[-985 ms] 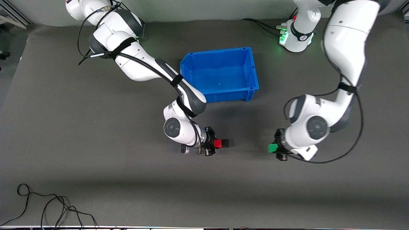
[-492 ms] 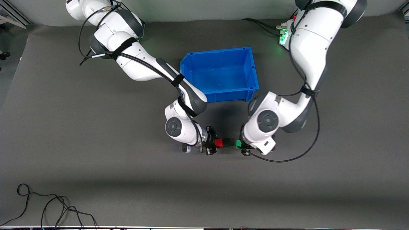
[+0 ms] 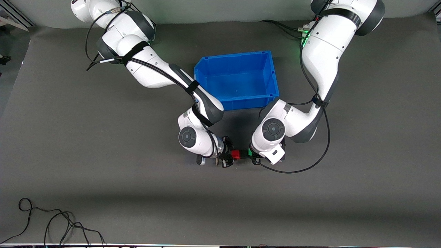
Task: Attach green and red cubes to black cube
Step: 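Carry the green cube to the black cube's other side with the left gripper, then open both grippers, releasing the red and green cubes beside the black cube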
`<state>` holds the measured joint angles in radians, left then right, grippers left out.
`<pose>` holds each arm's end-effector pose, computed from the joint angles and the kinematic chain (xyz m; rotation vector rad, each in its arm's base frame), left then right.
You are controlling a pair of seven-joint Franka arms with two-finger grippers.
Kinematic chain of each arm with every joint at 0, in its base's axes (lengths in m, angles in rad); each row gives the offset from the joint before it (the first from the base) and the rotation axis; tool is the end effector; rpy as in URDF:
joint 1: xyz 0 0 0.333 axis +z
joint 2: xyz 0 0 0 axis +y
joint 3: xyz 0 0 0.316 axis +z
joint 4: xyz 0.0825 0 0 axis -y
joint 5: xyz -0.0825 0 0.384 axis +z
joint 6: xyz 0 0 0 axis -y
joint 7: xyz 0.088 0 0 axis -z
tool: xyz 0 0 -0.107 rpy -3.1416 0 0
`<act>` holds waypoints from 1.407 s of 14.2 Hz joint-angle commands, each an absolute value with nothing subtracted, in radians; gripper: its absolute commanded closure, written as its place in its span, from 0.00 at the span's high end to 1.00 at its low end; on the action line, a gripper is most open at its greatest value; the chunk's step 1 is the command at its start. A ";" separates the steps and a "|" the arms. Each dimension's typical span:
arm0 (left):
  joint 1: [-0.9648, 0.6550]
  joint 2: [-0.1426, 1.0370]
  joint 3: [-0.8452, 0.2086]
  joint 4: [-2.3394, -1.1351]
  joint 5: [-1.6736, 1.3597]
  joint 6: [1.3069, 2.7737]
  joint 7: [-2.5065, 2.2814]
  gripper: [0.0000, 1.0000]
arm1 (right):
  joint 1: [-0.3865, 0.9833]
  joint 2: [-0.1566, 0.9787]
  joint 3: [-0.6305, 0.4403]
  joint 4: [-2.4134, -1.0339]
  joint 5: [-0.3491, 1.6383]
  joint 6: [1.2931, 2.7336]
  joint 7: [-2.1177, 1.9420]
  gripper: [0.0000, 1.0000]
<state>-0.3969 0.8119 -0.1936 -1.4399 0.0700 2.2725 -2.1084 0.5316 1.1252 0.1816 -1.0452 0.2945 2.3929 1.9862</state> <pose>0.6200 -0.3813 0.2156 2.2206 2.1429 -0.1157 0.6345 0.4800 0.1693 -1.9609 1.9985 0.4481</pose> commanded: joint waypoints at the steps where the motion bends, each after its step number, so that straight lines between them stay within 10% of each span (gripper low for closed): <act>1: -0.417 0.828 -0.184 -1.402 0.110 2.270 -2.135 1.00 | 0.543 1.144 0.181 -1.002 0.311 2.396 1.999 0.30; 2: -0.416 0.825 -0.184 -1.401 0.110 2.270 -2.134 1.00 | 0.542 1.144 0.181 -1.002 0.311 2.395 2.002 0.71; 4: -0.408 0.816 -0.184 -1.396 0.110 2.258 -2.129 1.00 | 0.534 1.143 0.181 -1.002 0.311 2.385 1.999 1.00; 14: -0.140 0.645 -0.186 -1.353 0.138 1.900 -1.642 1.00 | 0.402 0.944 0.164 -1.046 0.298 1.999 1.726 1.00; 20: 0.072 0.500 -0.186 -1.358 0.153 1.682 -1.087 1.00 | 0.399 0.678 0.033 -1.326 0.288 1.971 1.197 1.00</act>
